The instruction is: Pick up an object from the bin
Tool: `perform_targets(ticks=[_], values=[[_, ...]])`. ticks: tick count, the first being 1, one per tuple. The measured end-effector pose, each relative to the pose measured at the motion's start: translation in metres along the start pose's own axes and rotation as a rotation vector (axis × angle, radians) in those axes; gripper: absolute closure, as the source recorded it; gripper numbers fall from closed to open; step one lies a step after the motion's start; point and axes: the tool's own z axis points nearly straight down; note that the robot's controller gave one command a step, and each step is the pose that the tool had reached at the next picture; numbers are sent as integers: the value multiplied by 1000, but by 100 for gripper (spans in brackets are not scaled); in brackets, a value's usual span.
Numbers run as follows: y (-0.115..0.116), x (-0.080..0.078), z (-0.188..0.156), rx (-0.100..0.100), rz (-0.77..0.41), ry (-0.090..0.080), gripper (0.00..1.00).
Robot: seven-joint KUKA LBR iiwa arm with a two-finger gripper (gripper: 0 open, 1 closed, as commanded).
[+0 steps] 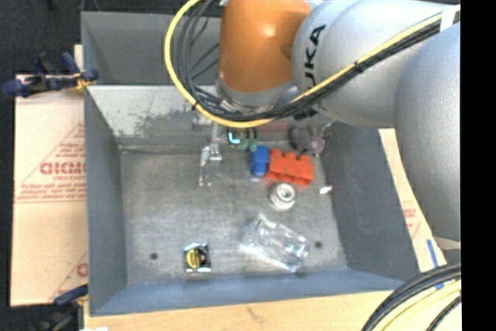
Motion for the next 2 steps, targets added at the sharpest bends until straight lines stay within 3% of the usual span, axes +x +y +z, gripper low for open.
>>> perform_targets(ticks=[1,2], values=[[-112,30,96,4,-65,-1,0],[-171,-32,106,6,-109,-13,0]])
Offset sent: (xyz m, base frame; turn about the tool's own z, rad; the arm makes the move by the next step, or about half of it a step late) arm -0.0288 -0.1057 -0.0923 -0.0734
